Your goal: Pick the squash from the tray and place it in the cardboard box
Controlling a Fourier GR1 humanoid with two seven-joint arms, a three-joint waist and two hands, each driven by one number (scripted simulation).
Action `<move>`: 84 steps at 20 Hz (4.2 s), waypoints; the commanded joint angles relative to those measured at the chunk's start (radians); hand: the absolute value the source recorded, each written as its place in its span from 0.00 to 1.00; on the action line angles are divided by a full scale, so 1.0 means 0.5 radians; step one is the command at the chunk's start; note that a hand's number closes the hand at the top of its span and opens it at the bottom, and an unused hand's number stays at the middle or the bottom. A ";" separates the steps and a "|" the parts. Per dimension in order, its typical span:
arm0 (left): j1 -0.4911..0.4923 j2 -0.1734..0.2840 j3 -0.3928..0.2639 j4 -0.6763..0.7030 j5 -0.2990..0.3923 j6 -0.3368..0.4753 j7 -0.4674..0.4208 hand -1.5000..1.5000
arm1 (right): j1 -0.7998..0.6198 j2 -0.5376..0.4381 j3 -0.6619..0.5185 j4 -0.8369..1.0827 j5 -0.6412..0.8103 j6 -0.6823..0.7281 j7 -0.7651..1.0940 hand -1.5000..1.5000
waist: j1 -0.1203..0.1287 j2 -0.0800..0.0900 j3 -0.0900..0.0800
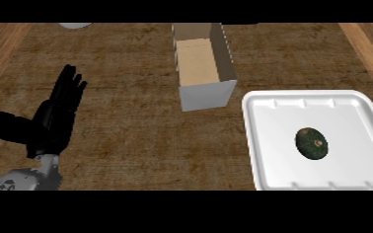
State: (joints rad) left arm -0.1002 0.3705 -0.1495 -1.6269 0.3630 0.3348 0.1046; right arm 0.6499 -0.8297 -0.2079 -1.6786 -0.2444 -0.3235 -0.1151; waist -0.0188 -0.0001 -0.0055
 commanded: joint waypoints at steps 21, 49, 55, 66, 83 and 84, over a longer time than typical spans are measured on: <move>0.026 -0.119 0.124 -0.110 -0.106 -0.111 0.122 0.50 | -0.347 0.211 0.201 -0.658 0.367 0.322 1.214 0.00 | 0.036 -0.001 0.012; -0.033 -0.405 0.241 -0.095 -0.397 -0.231 0.229 0.50 | -0.950 0.905 0.251 -0.184 1.170 0.564 1.384 0.00 | 0.035 0.000 0.011; -0.016 -0.415 0.302 -0.100 -0.403 -0.315 0.262 0.50 | -0.945 0.983 0.211 -0.261 1.243 0.677 1.438 0.00 | 0.033 -0.001 0.011; -0.001 -0.434 0.384 -0.142 -0.458 -0.367 0.274 0.50 | -1.043 1.134 0.162 0.035 1.377 0.693 1.226 0.00 | 0.038 -0.001 0.011; 0.031 -0.485 0.455 -0.127 -0.472 -0.472 0.217 0.50 | -1.137 1.266 0.171 0.181 1.594 0.678 1.144 0.00 | 0.038 -0.001 0.011; 0.054 -0.467 0.448 -0.165 -0.448 -0.530 0.247 0.50 | -1.223 1.231 0.093 0.296 1.529 0.690 1.072 0.00 | 0.040 -0.001 0.011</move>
State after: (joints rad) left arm -0.0953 0.1352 0.0763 -1.6653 0.1342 0.0924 0.2074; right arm 0.0775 -0.2316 -0.1575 -1.5794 0.5011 0.0447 0.4474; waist -0.0003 -0.0003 0.0000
